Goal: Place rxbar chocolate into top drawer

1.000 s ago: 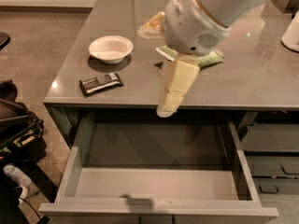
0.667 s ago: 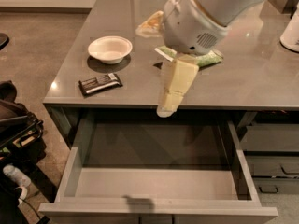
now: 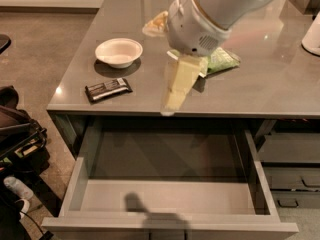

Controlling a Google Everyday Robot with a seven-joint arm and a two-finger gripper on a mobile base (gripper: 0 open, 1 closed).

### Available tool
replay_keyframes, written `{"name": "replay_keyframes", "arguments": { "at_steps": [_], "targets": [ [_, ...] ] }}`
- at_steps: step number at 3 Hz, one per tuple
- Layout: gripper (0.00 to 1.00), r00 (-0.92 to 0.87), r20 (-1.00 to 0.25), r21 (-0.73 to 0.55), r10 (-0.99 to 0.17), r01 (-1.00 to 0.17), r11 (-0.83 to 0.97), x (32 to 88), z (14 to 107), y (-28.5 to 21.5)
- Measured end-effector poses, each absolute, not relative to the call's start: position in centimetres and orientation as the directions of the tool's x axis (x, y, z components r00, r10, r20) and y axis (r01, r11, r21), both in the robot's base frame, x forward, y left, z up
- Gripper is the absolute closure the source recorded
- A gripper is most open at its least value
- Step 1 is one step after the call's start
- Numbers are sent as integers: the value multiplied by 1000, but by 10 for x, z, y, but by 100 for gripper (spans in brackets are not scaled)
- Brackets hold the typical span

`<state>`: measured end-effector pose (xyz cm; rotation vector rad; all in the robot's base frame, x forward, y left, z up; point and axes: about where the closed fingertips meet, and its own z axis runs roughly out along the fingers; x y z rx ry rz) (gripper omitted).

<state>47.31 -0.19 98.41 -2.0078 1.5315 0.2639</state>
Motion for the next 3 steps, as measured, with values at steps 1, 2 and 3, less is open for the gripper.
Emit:
{"name": "replay_keyframes", "arguments": {
  "at_steps": [1,2,3],
  "targets": [
    [0,356,-514,-327,-780,-922,-206,516,982,13],
    [0,374,-574,-285,-729,-925,-250,546,964,36],
    [0,369,-578,-280,-727,-927,-248,550,960,37]
  ]
}}
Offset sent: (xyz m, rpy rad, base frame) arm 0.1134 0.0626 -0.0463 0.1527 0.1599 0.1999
